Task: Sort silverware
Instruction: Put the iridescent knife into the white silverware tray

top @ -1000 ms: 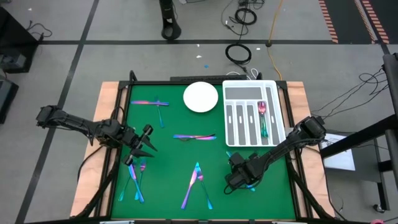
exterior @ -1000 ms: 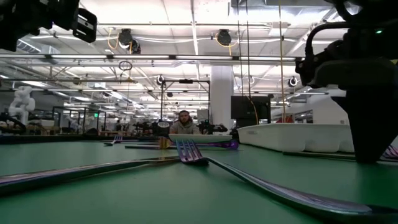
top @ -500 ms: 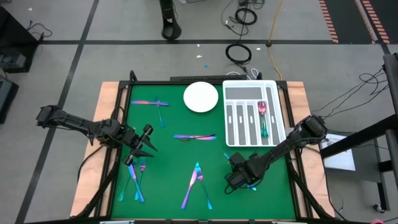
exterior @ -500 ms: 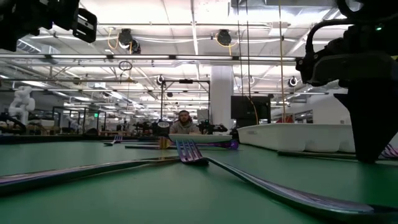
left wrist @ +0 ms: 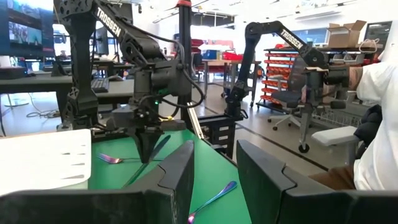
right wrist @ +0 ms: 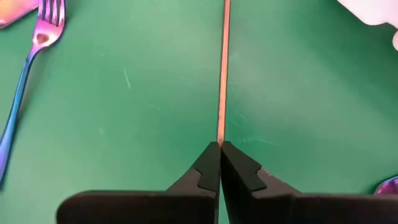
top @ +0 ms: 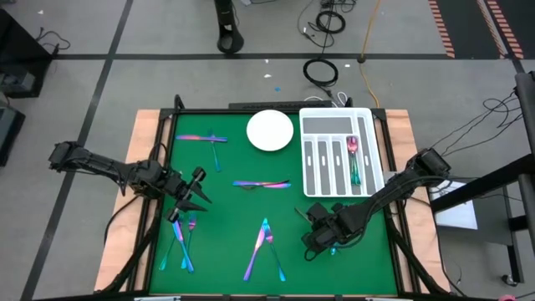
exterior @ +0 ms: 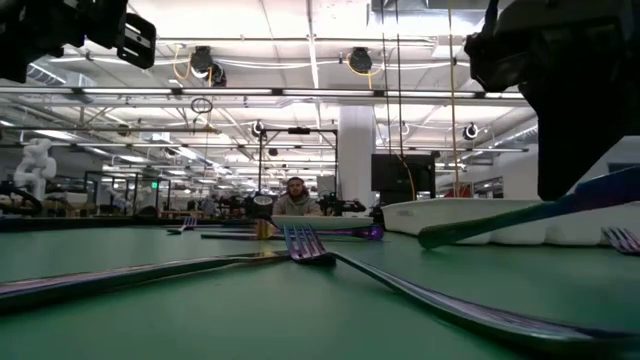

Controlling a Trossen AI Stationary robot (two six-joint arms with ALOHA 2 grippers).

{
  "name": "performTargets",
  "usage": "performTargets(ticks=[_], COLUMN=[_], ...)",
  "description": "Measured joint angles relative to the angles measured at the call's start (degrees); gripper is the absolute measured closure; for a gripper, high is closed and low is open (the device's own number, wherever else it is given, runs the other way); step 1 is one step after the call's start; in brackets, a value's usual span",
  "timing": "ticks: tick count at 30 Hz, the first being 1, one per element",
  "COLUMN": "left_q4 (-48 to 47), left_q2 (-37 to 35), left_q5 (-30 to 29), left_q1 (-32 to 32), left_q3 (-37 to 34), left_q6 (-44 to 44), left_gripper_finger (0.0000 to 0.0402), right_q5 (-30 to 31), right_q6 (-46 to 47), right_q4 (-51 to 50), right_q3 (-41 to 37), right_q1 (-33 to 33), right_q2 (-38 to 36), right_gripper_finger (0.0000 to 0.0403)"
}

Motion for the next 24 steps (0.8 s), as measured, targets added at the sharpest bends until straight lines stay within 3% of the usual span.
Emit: performTargets(ticks=[11,24], left_q4=[0.0,6.8], left_q2=[0.2,10.0], left_q5=[-0.3,-2.4], left_q1=[0.0,0.0], left_q3=[0.0,0.0], left_q6=[0.0,0.0], left_gripper_finger=[0.0281,0.0281], right_q5=[-0.2,-0.1], right_q6=[1.4,2.9], right_q4=[-0.1,1.8], right_q3=[0.0,0.0], right_q1=[0.7,3.0], right_q2=[0.4,6.7], right_gripper_finger=[0.0402,0.0402])
